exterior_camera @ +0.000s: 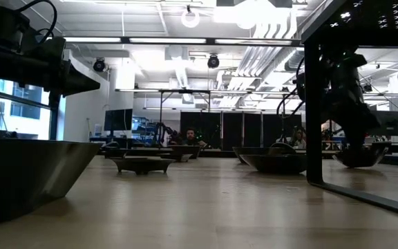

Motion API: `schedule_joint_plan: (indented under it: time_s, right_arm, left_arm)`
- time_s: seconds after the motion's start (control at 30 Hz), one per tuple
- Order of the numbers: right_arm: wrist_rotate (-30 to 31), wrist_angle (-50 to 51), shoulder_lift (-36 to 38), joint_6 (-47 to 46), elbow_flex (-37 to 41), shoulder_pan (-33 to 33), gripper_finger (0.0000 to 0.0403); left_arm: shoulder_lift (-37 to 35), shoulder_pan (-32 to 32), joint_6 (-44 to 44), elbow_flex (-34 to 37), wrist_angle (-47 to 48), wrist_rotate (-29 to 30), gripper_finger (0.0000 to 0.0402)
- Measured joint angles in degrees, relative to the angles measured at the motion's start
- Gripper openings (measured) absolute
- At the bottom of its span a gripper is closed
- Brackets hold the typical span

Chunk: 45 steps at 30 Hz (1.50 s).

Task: Pick & Place Mini shaped plates
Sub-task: Put the black leaf-shaped plate on the shelf

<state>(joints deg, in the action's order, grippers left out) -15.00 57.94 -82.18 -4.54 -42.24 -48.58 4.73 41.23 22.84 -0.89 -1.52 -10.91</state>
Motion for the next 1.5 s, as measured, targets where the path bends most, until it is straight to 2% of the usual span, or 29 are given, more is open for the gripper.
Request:
schedule_joint_plan:
  time_s: [0.3, 0.47, 0.6, 0.73, 0.87, 1.07, 1.2, 1.37, 1.5]
  right_arm:
    - [-3.6, 6.6, 11.6, -5.8, -2.0, 1.4, 0.0002]
    - [-3.7, 17.6, 17.5, -7.5, -11.8, 6.0, 0.0001]
    - [-4.1, 25.4, 20.4, -12.0, -22.3, 13.1, 0.0002]
    - [-5.1, 28.6, 22.4, -21.3, -29.7, 24.1, 0.0001]
    - [-5.1, 29.2, 24.4, -33.8, -31.7, 38.0, 0.0001]
    - [-4.6, 29.1, 26.3, -55.3, -29.9, 60.9, 0.0001]
    - [-1.9, 28.2, 26.6, -66.8, -28.6, 74.9, 0.0001]
    - [0.5, 25.0, 28.4, -81.4, -24.4, 88.8, 0.0]
    - [5.5, 21.2, 30.9, -92.8, -22.3, 98.4, 0.0]
  left_arm:
    - [0.0, 0.0, -0.4, 0.0, 0.0, 0.0, 0.0001]
    - [0.0, 0.0, -0.5, 0.0, 0.0, 0.0, 0.0001]
    - [0.0, 0.0, -0.5, 0.0, 0.0, 0.0, 0.0001]
    - [0.0, 0.0, -0.5, 0.0, 0.0, 0.1, 0.0001]
    - [0.0, 0.0, -0.5, 0.0, 0.0, 0.1, 0.0001]
    - [0.0, 0.0, -0.5, 0.0, 0.0, 0.1, 0.0001]
    - [0.0, 0.0, -0.5, 0.0, 0.0, 0.1, 0.0001]
    - [0.0, 0.0, -0.5, 0.0, 0.0, 0.1, 0.0001]
    - [0.0, 0.0, -0.5, 0.0, 0.0, 0.1, 0.0001]
